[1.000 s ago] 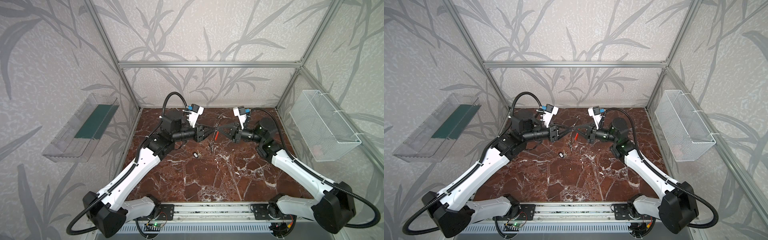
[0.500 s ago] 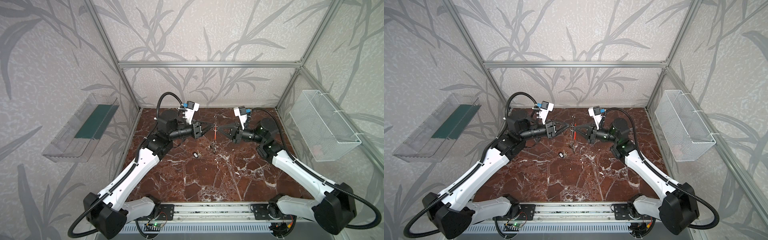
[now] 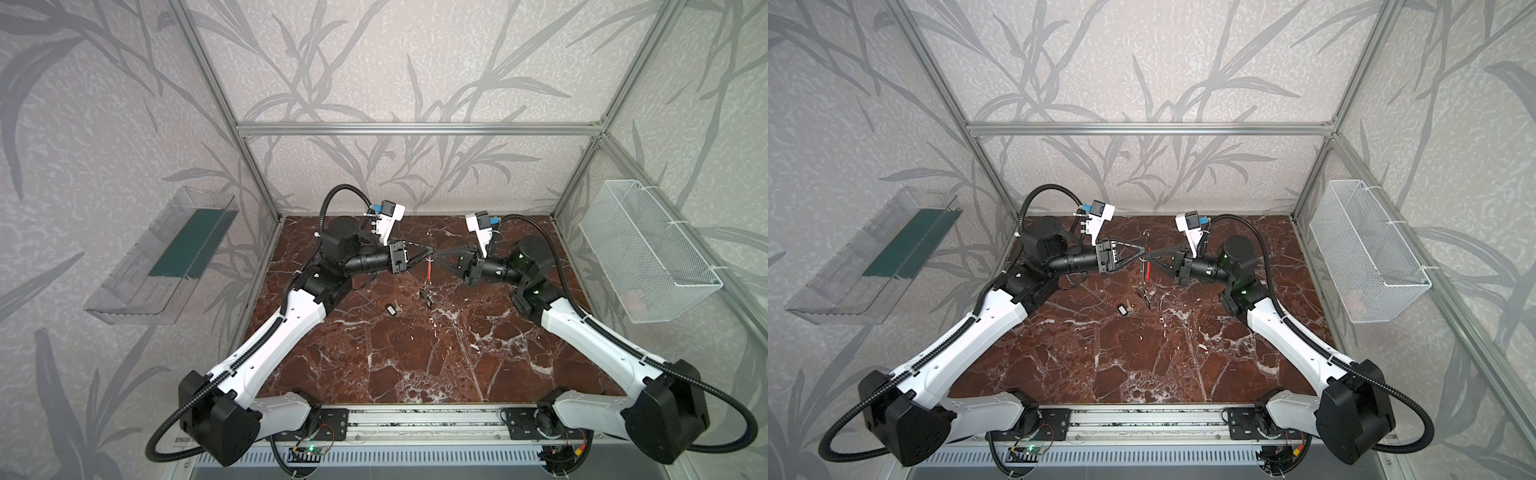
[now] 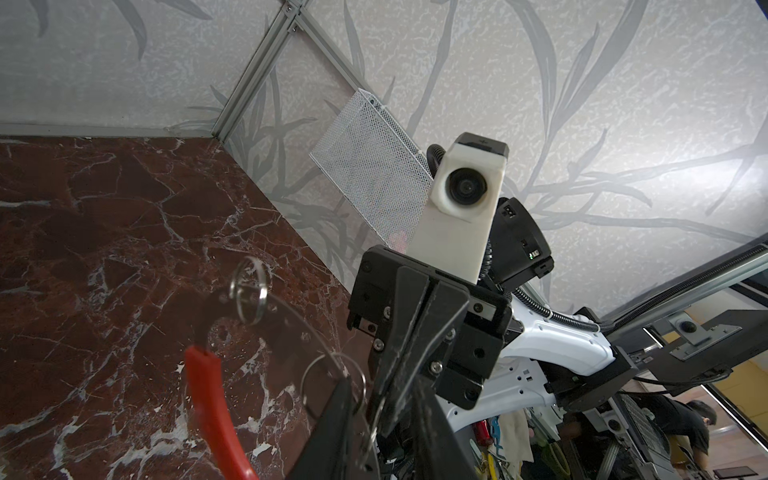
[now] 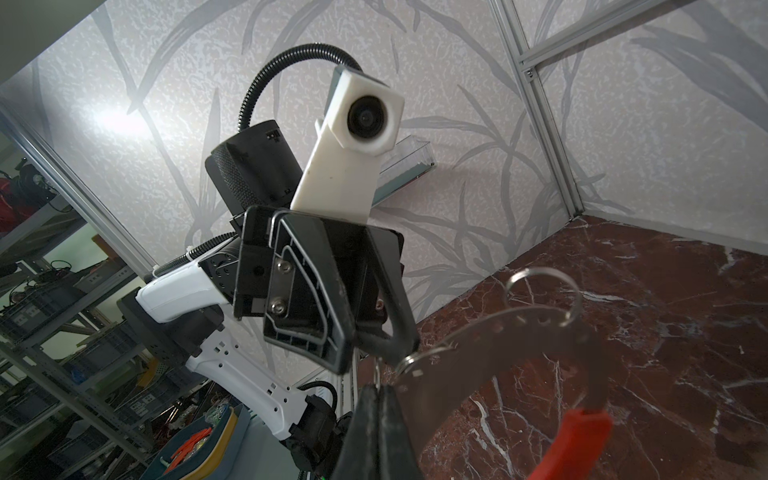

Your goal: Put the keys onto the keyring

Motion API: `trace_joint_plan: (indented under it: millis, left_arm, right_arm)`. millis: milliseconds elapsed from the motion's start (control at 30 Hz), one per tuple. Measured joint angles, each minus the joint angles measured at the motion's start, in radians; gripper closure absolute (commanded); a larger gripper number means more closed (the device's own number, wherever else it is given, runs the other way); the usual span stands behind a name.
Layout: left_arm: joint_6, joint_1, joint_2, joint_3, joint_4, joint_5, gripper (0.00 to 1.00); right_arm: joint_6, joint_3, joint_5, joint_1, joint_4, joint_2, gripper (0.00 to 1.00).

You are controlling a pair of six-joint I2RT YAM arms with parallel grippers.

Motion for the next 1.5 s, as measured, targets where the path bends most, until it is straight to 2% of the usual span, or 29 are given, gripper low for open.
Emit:
trace_joint_plan:
  millis: [400, 500, 967, 1067, 1200, 1267, 1500]
  left_arm:
    - [-0.003, 0.001, 0.000, 0.000, 0.002, 0.027, 0.80]
    - [-0.007, 0.001, 0.000, 0.000, 0.004, 0.028, 0.84]
    - [-0.079, 0.007, 0.011, -0.015, 0.090, 0.059, 0.85]
    - [-0.094, 0.007, 0.013, -0.018, 0.101, 0.061, 0.94]
    - [-0.096, 0.008, 0.014, -0.026, 0.126, 0.068, 0.96]
    - [-0.096, 0.009, 0.015, -0.027, 0.133, 0.069, 1.00]
    - [-0.080, 0.009, 0.017, -0.028, 0.127, 0.066, 1.00]
  right_arm:
    - [0.040, -0.002, -0.003, -0.022, 0.068, 0.014, 1.00]
    - [0.042, -0.004, -0.006, -0.023, 0.077, 0.015, 1.00]
    - [0.046, -0.004, -0.010, -0.027, 0.120, 0.026, 1.00]
    - [0.049, -0.004, -0.011, -0.027, 0.123, 0.026, 1.00]
    - [0.062, -0.005, -0.012, -0.027, 0.123, 0.027, 1.00]
    - [0.067, -0.005, -0.012, -0.027, 0.122, 0.027, 1.00]
    - [0.071, -0.005, -0.012, -0.028, 0.121, 0.027, 1.00]
